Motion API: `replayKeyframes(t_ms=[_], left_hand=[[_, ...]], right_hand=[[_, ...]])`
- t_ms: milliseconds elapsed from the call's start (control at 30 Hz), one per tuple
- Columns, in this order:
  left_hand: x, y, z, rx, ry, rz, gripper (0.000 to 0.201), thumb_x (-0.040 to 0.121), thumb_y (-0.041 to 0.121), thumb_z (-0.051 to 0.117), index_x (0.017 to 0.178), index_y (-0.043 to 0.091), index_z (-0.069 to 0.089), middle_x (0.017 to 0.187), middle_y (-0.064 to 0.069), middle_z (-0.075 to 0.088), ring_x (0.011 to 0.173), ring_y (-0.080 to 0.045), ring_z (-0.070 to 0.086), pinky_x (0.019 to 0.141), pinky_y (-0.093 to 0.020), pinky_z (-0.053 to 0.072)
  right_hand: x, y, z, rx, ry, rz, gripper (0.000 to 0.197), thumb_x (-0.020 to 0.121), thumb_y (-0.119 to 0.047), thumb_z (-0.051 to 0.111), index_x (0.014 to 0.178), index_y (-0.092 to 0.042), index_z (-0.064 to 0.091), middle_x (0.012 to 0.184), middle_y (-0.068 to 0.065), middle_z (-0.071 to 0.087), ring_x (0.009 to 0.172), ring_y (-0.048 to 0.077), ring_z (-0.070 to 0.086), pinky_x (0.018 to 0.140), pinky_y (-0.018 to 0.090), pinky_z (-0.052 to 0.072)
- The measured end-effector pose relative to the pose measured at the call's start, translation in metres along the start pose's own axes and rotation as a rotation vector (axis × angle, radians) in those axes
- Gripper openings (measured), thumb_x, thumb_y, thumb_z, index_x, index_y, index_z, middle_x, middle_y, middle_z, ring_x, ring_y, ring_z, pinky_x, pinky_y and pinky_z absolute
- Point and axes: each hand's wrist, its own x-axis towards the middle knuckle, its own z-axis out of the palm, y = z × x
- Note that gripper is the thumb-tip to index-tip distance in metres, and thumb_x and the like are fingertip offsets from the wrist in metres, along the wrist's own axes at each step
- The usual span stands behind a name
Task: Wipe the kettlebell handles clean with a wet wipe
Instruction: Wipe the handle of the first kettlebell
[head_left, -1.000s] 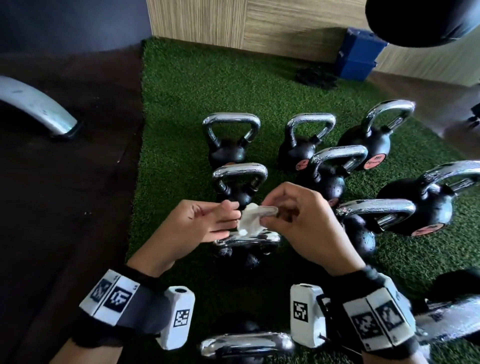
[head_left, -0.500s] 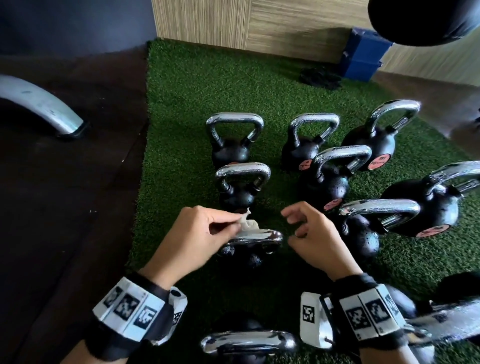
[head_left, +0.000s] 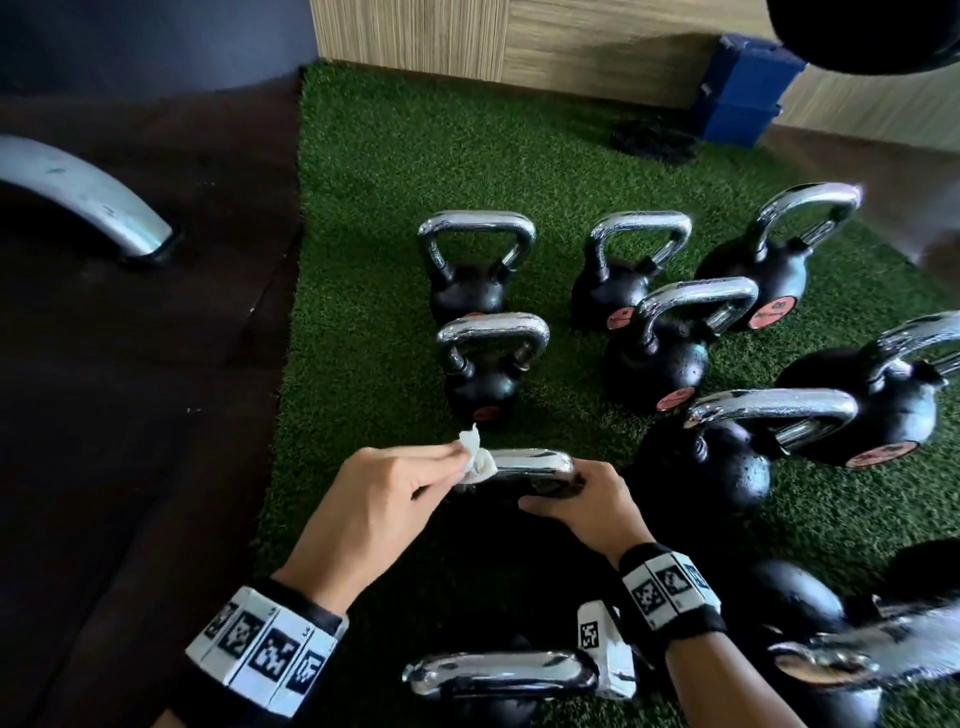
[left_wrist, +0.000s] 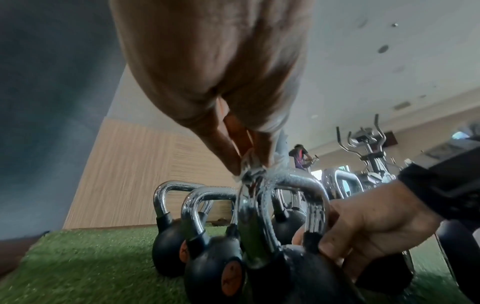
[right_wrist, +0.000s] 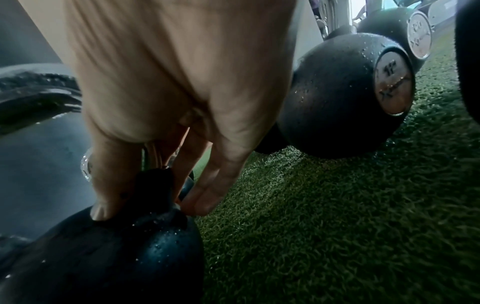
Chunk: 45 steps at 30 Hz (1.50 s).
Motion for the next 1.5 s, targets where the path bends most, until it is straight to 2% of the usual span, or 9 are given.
replayKeyframes(t_ms=[233,400,600,833,1033,1133,1300,1400,1500], left_hand=[[-0.016,-0.026,0.008,-0.327,0.117,-0.322,0.027,0.079,0.032,0.078,0.105,0.026,0.079,0.102,0.022,0.075,0.099,0.006,0.072,0.089,-0.011,0.055],[-0.026,-0.043,0.023,-0.397,0.146,-0.356,0.023,0.080,0.030,0.082,0.103,0.027,0.082,0.100,0.019,0.078,0.097,0.002,0.074,0.085,-0.011,0.055],[-0.041,-0.063,0.045,-0.544,0.044,-0.535,0.018,0.076,0.036,0.082,0.093,0.044,0.082,0.092,0.010,0.081,0.093,-0.009,0.077,0.090,-0.026,0.058],[-0.045,-0.063,0.063,-0.574,0.171,-0.593,0.020,0.076,0.035,0.085,0.096,0.040,0.082,0.095,0.012,0.080,0.095,-0.005,0.076,0.087,-0.021,0.059],[-0.017,-0.074,0.069,-0.585,0.189,-0.702,0.018,0.082,0.020,0.086,0.100,0.022,0.083,0.097,0.002,0.081,0.096,-0.018,0.078,0.091,-0.044,0.060],[0.011,-0.075,0.074,-0.595,0.160,-0.731,0.023,0.085,0.012,0.083,0.085,0.035,0.083,0.091,-0.002,0.081,0.086,-0.018,0.079,0.080,-0.034,0.063],[0.051,-0.059,0.084,-0.601,0.075,-0.769,0.017,0.087,0.013,0.082,0.103,0.009,0.082,0.089,-0.002,0.081,0.081,-0.011,0.078,0.074,-0.027,0.064],[0.059,-0.056,0.085,-0.590,0.001,-0.774,0.016,0.085,0.014,0.084,0.100,0.008,0.082,0.091,-0.005,0.081,0.080,-0.012,0.078,0.073,-0.026,0.064],[0.054,-0.059,0.086,-0.434,-0.073,-0.770,0.015,0.079,0.031,0.089,0.091,0.024,0.083,0.082,0.009,0.080,0.074,0.001,0.074,0.066,-0.010,0.055]], right_hand=[[0.004,0.004,0.000,-0.001,0.002,0.025,0.035,0.057,-0.042,0.096,0.086,-0.032,0.080,0.076,-0.019,0.076,0.070,-0.008,0.068,0.061,0.007,0.046],[0.003,0.002,0.000,-0.005,-0.006,0.033,0.033,0.059,-0.041,0.095,0.087,-0.032,0.080,0.079,-0.015,0.077,0.074,-0.003,0.071,0.067,0.013,0.054],[0.002,0.000,0.000,0.008,0.039,0.067,0.034,0.056,-0.039,0.097,0.081,-0.024,0.080,0.073,-0.011,0.076,0.064,-0.006,0.067,0.055,0.007,0.045],[-0.003,-0.005,0.000,0.017,0.055,0.071,0.032,0.058,-0.037,0.097,0.083,-0.024,0.080,0.076,-0.010,0.077,0.068,-0.006,0.068,0.056,0.004,0.043],[-0.022,0.000,-0.003,-0.095,0.025,-0.002,0.027,0.060,-0.028,0.096,0.073,-0.020,0.074,0.073,-0.007,0.073,0.070,0.000,0.066,0.061,0.011,0.045],[-0.028,0.001,-0.004,-0.164,-0.065,-0.150,0.020,0.065,-0.015,0.092,0.070,-0.019,0.073,0.072,-0.010,0.063,0.069,-0.002,0.059,0.065,0.014,0.042],[-0.032,-0.010,-0.002,-0.279,-0.160,-0.338,0.005,0.081,-0.010,0.076,0.082,-0.010,0.080,0.084,-0.004,0.071,0.074,0.009,0.066,0.068,0.018,0.046],[-0.026,-0.018,-0.005,-0.292,-0.191,-0.273,0.007,0.087,-0.018,0.075,0.088,-0.017,0.082,0.087,-0.001,0.074,0.079,0.009,0.067,0.071,0.016,0.046],[-0.008,-0.025,-0.006,-0.245,-0.074,-0.167,0.025,0.084,-0.024,0.077,0.109,-0.028,0.077,0.101,-0.005,0.073,0.088,0.007,0.068,0.080,0.011,0.048]])
